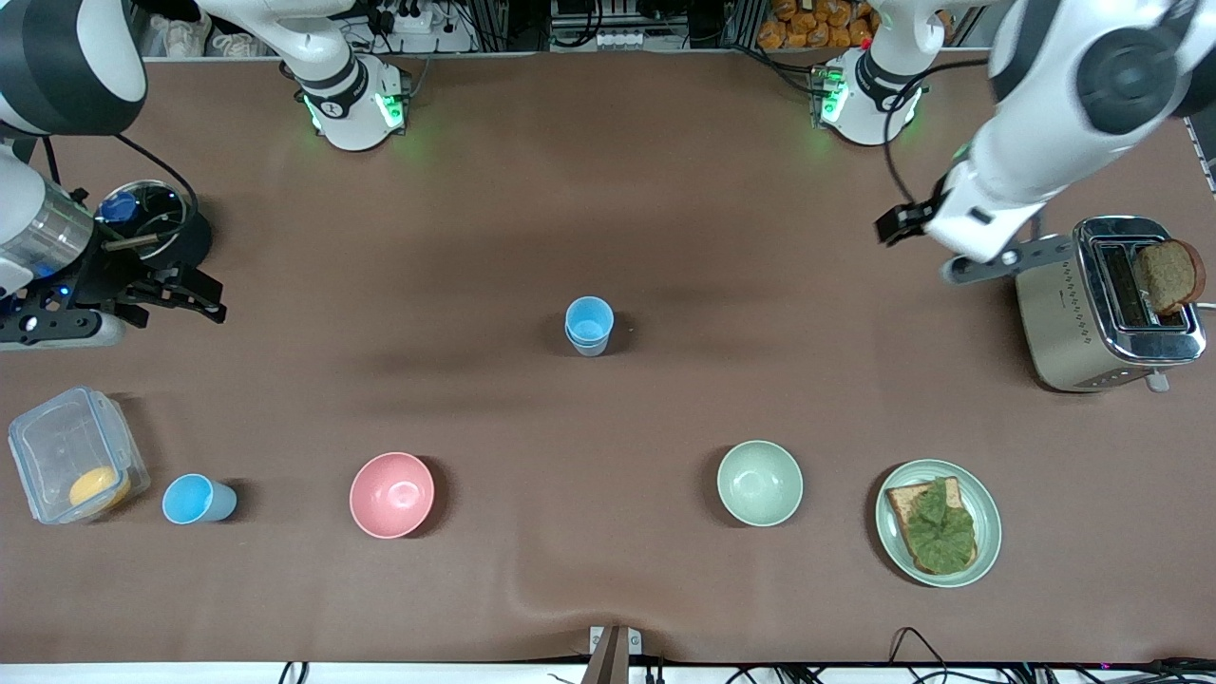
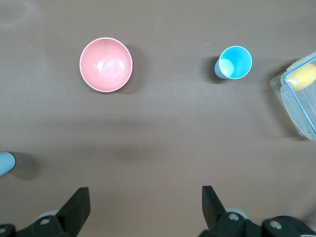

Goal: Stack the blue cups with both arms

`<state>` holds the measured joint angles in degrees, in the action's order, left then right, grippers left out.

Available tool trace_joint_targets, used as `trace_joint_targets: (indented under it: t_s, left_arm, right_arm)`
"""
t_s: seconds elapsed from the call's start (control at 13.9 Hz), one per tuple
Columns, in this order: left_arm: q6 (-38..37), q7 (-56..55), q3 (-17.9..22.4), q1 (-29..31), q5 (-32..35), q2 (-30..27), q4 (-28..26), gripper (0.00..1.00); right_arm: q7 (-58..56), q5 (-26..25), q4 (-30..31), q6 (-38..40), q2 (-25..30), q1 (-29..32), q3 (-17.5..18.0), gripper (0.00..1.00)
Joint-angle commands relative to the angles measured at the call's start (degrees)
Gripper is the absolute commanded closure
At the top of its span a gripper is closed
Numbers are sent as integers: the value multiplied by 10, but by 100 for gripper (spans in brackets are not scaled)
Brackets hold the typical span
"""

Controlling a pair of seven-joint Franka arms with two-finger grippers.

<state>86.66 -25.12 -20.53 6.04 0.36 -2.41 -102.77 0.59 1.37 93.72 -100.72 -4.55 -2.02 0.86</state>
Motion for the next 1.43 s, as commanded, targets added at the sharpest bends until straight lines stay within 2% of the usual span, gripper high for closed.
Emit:
trace_joint_targets:
  t_s: [0.0,0.14,0.22,0.29,0.72,1.15,1.36]
  left_arm:
    - [-51,54,51,1,-17,-2,31,0]
    - [-54,77,145,-55,-12,-1,49,0]
    - [-55,110,174,-60,-12,2,69,0]
    - [-56,144,183,-60,-12,4,87,0]
    - [-52,167,185,-60,-6,7,119,0]
    - [21,331,186,-60,29,20,121,0]
    - [48,313,163,-59,32,21,122,0]
  right_arm:
    - [5,14,15,0,16,11,6,0]
    - [5,14,15,0,16,11,6,0]
    - [5,14,15,0,16,10,6,0]
    - [5,14,15,0,16,10,6,0]
    - [5,14,15,0,17,10,6,0]
    - [5,14,14,1,16,10,6,0]
    - [5,14,14,0,16,9,6,0]
